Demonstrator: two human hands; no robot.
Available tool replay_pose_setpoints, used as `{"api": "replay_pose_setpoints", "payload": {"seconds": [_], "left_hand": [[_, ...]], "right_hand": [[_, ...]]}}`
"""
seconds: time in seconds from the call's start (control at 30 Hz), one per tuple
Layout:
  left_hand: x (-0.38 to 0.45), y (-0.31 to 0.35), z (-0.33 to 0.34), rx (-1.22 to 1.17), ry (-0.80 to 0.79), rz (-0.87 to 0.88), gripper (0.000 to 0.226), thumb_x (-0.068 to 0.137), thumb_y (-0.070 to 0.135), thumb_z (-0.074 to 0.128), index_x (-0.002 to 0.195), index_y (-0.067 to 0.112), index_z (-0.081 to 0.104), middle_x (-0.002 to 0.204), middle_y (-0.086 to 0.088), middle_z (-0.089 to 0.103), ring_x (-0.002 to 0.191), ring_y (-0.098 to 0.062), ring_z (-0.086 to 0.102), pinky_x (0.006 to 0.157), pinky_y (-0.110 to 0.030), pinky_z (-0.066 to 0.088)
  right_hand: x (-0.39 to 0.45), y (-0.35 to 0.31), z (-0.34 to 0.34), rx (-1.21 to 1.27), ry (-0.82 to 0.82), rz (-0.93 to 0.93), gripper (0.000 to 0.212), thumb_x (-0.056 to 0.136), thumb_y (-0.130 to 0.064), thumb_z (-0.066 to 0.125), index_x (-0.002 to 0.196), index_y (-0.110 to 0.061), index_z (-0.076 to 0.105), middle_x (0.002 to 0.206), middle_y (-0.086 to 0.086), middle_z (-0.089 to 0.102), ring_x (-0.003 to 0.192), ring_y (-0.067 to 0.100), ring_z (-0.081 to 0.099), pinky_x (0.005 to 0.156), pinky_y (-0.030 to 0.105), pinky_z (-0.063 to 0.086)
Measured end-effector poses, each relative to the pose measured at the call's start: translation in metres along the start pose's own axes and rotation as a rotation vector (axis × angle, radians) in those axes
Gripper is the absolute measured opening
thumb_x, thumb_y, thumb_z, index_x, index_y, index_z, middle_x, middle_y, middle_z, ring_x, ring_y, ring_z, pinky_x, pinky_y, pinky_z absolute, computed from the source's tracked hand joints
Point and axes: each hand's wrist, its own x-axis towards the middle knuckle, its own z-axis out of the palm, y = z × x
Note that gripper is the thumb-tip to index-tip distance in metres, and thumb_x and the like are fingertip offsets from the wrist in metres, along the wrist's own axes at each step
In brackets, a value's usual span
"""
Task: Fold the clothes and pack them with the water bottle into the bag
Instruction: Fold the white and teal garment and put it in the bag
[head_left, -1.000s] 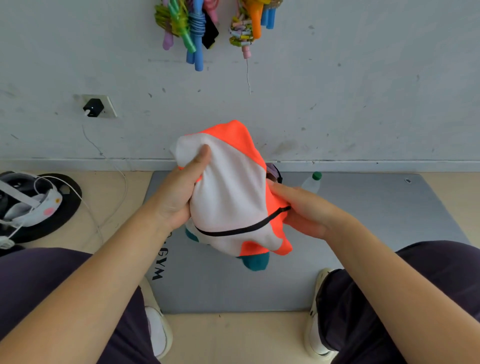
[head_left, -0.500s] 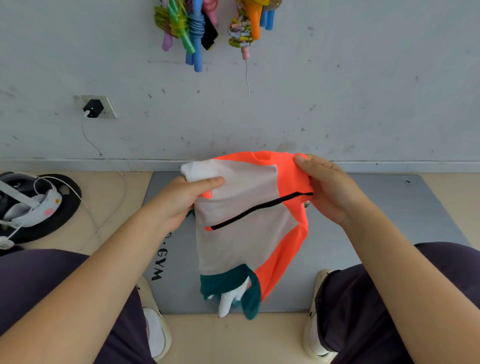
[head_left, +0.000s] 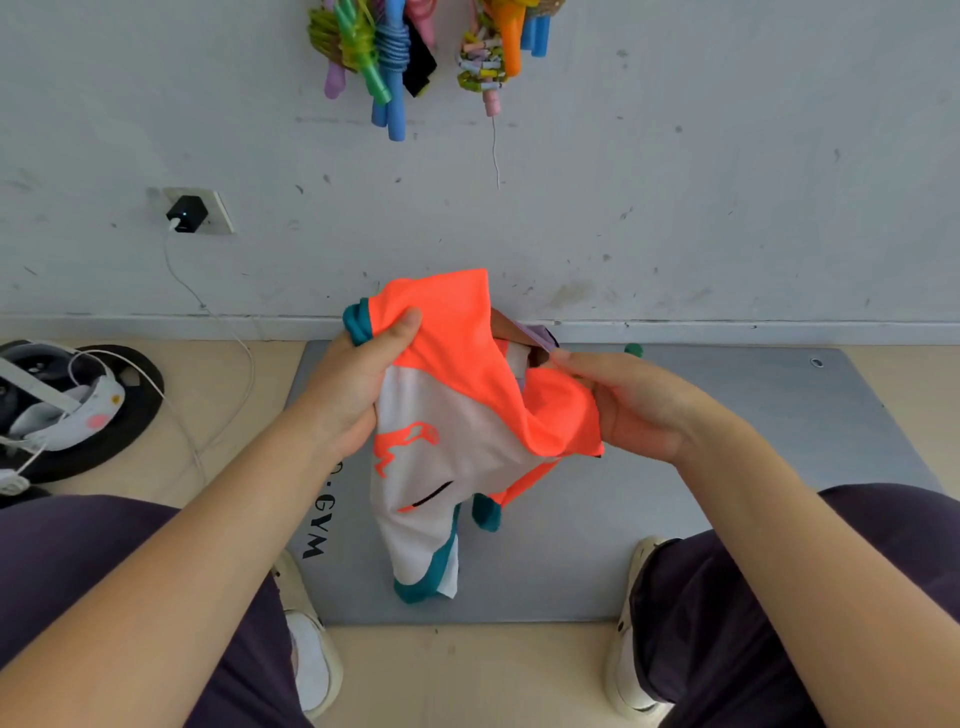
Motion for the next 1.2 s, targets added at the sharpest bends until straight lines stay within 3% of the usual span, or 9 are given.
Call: {"api": "replay_pose_setpoints", "payload": {"seconds": [0.13,0.27,0.4,0.5,0.6,0.67,0.77,0.9,1.2], "left_hand": [[0.004,-0.001,-0.004,0.059,0.047,0.023,0.045,0.081,0.030,0.068,0.121,0.008,0.064,0.120,-0.010,0.070,0.114,-0.023,0.065,0.103,-0.042,0.049],[0.011,-0.008,-0.014,0.401,0.132,-0.024,0.055,0.073,0.037,0.079,0.113,0.003,0.064,0.116,-0.014,0.070,0.111,-0.026,0.065,0.105,-0.046,0.046],[0.008,-0.018,-0.011,0.651,0.275,0.125,0.071,0.067,0.035,0.085,0.126,0.012,0.052,0.125,0.002,0.060,0.116,-0.012,0.058,0.091,-0.023,0.046],[-0.009,-0.017,0.007,0.719,-0.144,0.275,0.075,0.067,0.044,0.085,0.130,0.045,0.045,0.124,0.034,0.049,0.115,0.017,0.048,0.095,-0.007,0.038],[-0.023,-0.026,0.022,0.893,-0.474,0.168,0.053,0.068,0.051,0.082,0.113,0.054,0.055,0.096,0.054,0.052,0.096,0.033,0.046,0.078,0.007,0.033],[-0.021,-0.030,0.023,0.939,-0.510,0.125,0.021,0.077,0.045,0.080,0.075,0.055,0.062,0.062,0.038,0.056,0.062,0.019,0.053,0.060,-0.003,0.038],[-0.016,-0.028,0.016,1.079,-0.455,0.253,0.039,0.081,0.037,0.078,0.049,0.037,0.056,0.045,0.030,0.045,0.041,0.008,0.041,0.046,-0.005,0.031],[-0.020,-0.015,0.009,1.278,-0.481,0.376,0.036,0.079,0.044,0.078,0.057,0.056,0.053,0.079,0.045,0.039,0.049,0.030,0.038,0.054,0.007,0.026],[-0.022,-0.032,0.031,0.947,-0.507,0.033,0.025,0.084,0.047,0.072,0.074,0.066,0.059,0.074,0.055,0.049,0.079,0.041,0.039,0.066,0.011,0.029]], "right_hand": [[0.001,0.007,0.000,-0.215,0.074,0.152,0.035,0.085,-0.030,0.065,0.105,-0.002,0.066,0.088,0.011,0.073,0.076,0.020,0.070,0.072,0.033,0.058],[0.002,-0.001,0.000,-0.068,0.225,-0.057,0.024,0.101,-0.024,0.049,0.091,-0.007,0.063,0.075,0.005,0.071,0.062,0.015,0.068,0.057,0.026,0.056],[-0.001,-0.006,0.008,-0.068,0.279,-0.222,0.027,0.104,-0.024,0.044,0.081,-0.013,0.054,0.061,-0.004,0.062,0.053,0.009,0.061,0.050,0.021,0.050],[0.000,-0.001,0.023,-0.211,0.250,-0.248,0.026,0.103,-0.026,0.045,0.080,-0.015,0.050,0.066,0.002,0.051,0.058,0.014,0.048,0.054,0.022,0.044],[-0.001,0.000,0.037,-0.253,0.181,-0.293,0.025,0.102,-0.026,0.045,0.081,-0.015,0.050,0.068,0.003,0.046,0.059,0.013,0.043,0.056,0.024,0.040],[-0.004,-0.004,0.039,-0.250,0.177,-0.329,0.026,0.102,-0.024,0.045,0.079,-0.015,0.050,0.062,-0.004,0.048,0.053,0.008,0.045,0.052,0.019,0.042],[-0.008,-0.012,0.035,-0.221,0.249,-0.363,0.027,0.103,-0.024,0.045,0.078,-0.015,0.051,0.058,-0.007,0.050,0.051,0.006,0.049,0.050,0.018,0.044],[-0.010,-0.017,0.024,-0.277,0.410,-0.351,0.033,0.102,-0.027,0.049,0.070,-0.018,0.050,0.061,-0.001,0.040,0.056,0.014,0.038,0.054,0.028,0.033],[-0.008,-0.004,0.046,-0.424,0.327,-0.333,0.025,0.100,-0.028,0.050,0.086,-0.007,0.053,0.076,0.010,0.042,0.068,0.023,0.036,0.060,0.032,0.032]]}}
